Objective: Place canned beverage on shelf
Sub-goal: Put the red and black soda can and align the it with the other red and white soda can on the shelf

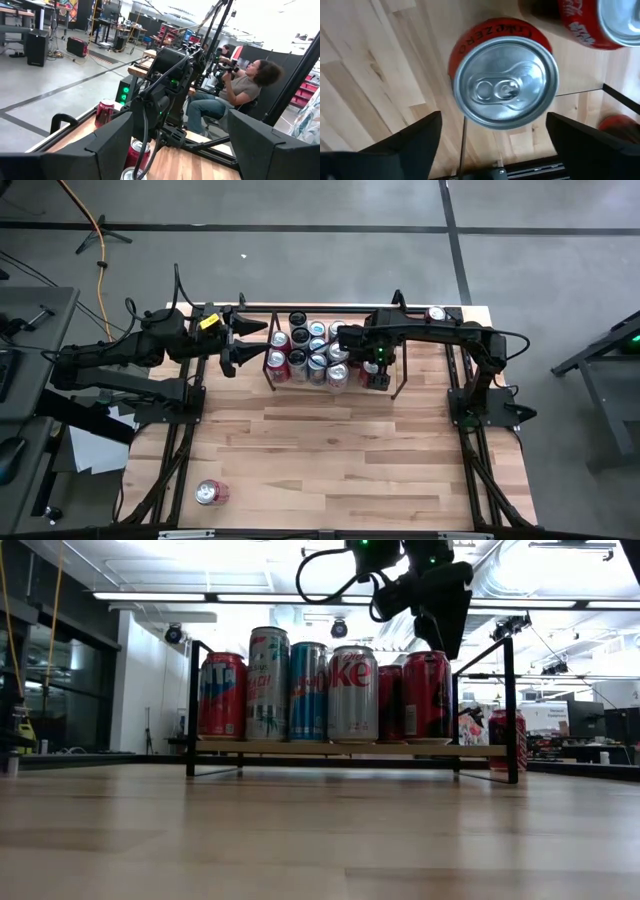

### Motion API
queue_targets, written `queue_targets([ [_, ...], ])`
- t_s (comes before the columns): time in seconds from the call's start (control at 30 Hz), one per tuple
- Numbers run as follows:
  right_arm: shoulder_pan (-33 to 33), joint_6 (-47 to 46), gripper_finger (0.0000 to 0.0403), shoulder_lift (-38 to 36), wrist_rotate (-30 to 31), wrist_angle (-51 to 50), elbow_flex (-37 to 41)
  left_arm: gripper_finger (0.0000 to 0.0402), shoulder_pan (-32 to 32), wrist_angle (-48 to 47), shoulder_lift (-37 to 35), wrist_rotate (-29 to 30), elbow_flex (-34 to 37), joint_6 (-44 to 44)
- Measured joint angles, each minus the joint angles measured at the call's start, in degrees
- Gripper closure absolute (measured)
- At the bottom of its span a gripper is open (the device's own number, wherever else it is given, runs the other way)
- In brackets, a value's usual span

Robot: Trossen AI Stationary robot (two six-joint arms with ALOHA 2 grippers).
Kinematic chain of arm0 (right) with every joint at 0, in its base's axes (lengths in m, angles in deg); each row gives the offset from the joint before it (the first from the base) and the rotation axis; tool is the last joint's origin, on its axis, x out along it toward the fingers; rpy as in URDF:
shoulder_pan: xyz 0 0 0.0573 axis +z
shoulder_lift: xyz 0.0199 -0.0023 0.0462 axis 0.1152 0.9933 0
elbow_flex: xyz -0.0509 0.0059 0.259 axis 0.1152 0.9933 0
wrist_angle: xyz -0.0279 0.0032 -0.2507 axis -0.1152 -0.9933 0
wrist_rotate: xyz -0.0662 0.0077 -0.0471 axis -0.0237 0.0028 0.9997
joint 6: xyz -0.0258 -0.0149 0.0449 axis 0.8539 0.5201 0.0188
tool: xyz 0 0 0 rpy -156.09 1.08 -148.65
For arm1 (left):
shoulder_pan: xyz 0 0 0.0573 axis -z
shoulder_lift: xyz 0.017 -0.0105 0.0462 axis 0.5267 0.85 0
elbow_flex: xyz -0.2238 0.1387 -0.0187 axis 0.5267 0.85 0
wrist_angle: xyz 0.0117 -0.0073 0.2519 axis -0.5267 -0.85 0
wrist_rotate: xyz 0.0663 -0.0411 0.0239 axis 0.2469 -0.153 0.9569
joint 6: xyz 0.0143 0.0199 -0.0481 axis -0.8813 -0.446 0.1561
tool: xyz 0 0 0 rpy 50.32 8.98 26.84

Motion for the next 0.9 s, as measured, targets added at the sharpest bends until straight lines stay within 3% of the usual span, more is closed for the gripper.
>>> queue_targets([
  [0.23, 0.0, 0.08, 0.0141, 0.0, -0.69, 0.0, 0.0, 0.0126, 0.0, 0.0, 0.0, 0.02, 0.0, -0.01],
  [0.6, -0.02, 1.82, 0.0307, 0.0, -1.32, -0.01, 0.0, 0.0126, 0.0, 0.0, 0.0, 0.04, 0.0, -0.04],
  [0.9, -0.02, 2.16, 0.0398, 0.0, -1.32, 0.0, 0.0, 0.0126, 0.01, -0.21, 0.0, 0.04, 0.0, -0.04],
])
